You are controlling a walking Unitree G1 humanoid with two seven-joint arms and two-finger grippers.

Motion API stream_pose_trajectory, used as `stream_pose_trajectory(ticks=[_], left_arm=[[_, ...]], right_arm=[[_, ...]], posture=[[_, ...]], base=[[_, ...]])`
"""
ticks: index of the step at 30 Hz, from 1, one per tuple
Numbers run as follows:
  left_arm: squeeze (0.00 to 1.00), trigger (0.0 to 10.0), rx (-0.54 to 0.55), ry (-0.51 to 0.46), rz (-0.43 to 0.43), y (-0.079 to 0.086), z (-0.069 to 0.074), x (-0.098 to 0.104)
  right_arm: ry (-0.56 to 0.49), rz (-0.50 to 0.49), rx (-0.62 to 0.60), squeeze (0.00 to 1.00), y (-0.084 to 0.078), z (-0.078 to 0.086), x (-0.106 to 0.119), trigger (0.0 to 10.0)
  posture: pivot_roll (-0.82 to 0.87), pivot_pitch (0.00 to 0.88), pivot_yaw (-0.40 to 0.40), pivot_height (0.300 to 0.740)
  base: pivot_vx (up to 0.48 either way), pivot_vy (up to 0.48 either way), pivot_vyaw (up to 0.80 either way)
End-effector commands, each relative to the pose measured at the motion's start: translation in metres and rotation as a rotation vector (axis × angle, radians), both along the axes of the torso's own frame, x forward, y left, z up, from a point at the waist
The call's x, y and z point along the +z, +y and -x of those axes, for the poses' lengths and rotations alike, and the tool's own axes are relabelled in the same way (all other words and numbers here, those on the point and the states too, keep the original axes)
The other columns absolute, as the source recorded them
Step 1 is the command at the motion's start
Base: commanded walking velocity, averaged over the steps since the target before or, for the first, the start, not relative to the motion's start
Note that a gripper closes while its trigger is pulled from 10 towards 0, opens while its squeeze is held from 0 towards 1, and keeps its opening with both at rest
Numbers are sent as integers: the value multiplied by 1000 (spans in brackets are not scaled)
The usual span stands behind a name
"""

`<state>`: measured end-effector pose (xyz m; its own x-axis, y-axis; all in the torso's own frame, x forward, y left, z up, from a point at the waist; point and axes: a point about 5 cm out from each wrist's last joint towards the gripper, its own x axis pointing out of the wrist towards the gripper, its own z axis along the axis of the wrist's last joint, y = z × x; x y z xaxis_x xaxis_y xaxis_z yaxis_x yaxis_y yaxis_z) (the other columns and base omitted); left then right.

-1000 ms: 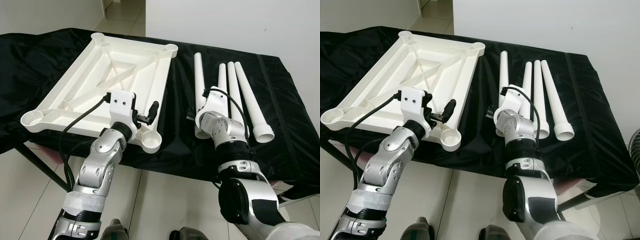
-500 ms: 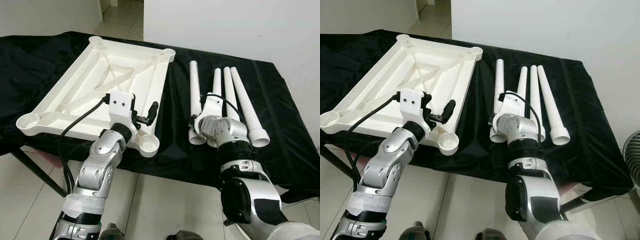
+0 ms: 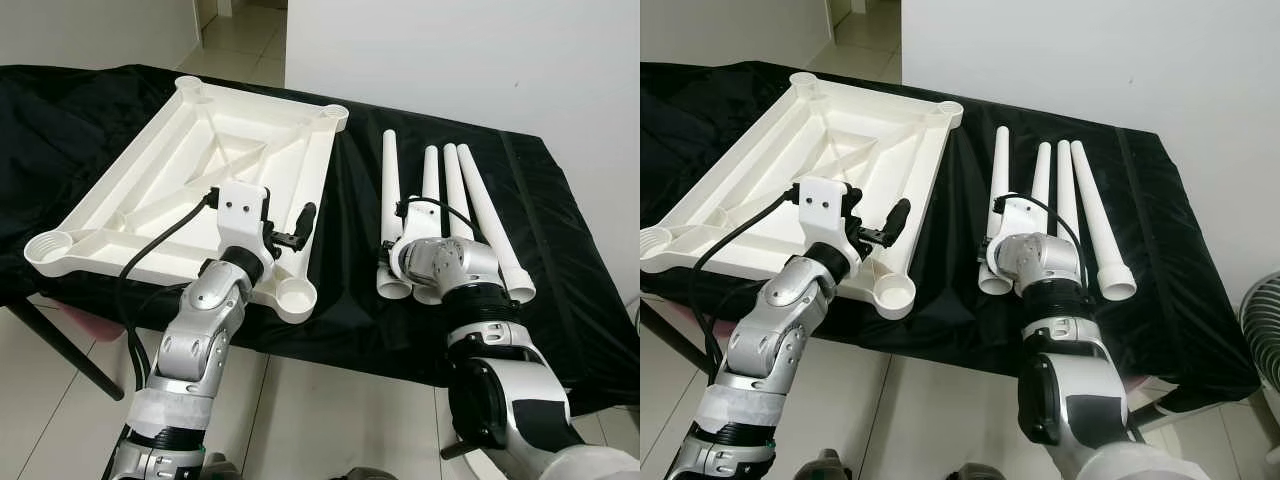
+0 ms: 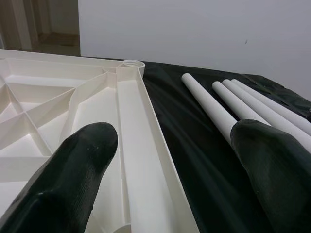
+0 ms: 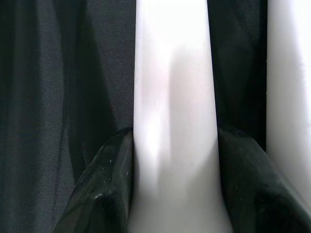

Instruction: Building children table

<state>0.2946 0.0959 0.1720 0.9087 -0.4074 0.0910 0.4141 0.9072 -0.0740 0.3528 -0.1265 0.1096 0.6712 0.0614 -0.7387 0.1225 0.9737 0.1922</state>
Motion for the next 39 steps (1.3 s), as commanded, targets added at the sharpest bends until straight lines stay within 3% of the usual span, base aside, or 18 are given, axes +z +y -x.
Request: stream_pose_trajectory(ticks=[1,7,8,9,12,13,16,18,22,23,25,26,27,31,32,33,36,39], left_arm=[[0,10000,40,10,4,0,0,0],[0,10000,49,10,9,2,-1,1],[0,10000,55,9,13,3,-2,2],[0,10000,55,9,13,3,-2,2],[0,10000,60,8,17,3,-3,3],[0,10000,60,8,17,3,-3,3],[0,10000,61,9,23,3,-5,3],[0,10000,57,11,28,2,-5,3],[0,10000,45,16,37,1,-5,3],[0,10000,33,16,44,0,-6,3],[0,10000,33,16,44,0,-6,3],[0,10000,21,16,51,-1,-7,4],[0,10000,-1,11,60,-2,-8,6],[0,10000,-35,7,80,-4,-9,8],[914,10000,-65,1,98,-5,-10,11],[1000,10000,-119,-13,121,-8,-10,16],[1000,10000,-188,-42,138,-12,-11,24],[1000,10000,-217,-63,95,-16,-13,29]], right_arm=[[272,-31,35,0,6,34,-53,0],[246,-50,40,0,3,30,-47,0],[106,-66,22,0,0,16,-30,0],[106,-66,22,0,0,16,-30,0],[-103,-104,-15,0,-4,-1,1,0],[-103,-104,-15,0,-4,-1,1,0],[-432,-124,-34,0,-11,-14,51,0],[-573,-90,-39,0,-16,-16,70,0],[-658,-72,-40,0,-19,-16,82,0],[-696,-75,-50,0,-22,-16,87,4196],[-696,-75,-50,0,-22,-16,87,4196],[-737,-98,-48,0,-23,-16,90,4980],[-754,-125,-41,0,-23,-15,91,10000],[-784,-143,-25,0,-23,-14,92,10000],[-805,-149,17,0,-20,-12,89,10000],[-851,-158,98,0,-16,-8,85,10000],[-935,-167,202,0,-10,0,81,10000],[-998,-154,298,0,-3,8,81,10000]], posture=[[53,37,-48,740],[51,47,-48,740],[50,54,-47,740],[50,54,-47,740],[50,58,-48,740],[50,58,-48,740],[44,59,-45,740],[41,59,-44,740],[36,58,-44,740],[35,58,-45,740],[35,58,-45,740],[35,55,-45,740],[34,53,-46,740],[35,50,-46,740],[35,46,-47,740],[36,42,-47,740],[36,35,-46,740],[37,29,-45,740]], base=[[0,0,0],[0,0,0],[0,0,0],[0,0,0],[0,0,0],[0,0,0],[0,0,0],[0,0,0],[0,0,0],[0,0,0],[0,0,0],[0,0,0],[0,0,0],[0,0,0],[0,0,0],[0,0,0],[0,0,0],[0,0,0]])
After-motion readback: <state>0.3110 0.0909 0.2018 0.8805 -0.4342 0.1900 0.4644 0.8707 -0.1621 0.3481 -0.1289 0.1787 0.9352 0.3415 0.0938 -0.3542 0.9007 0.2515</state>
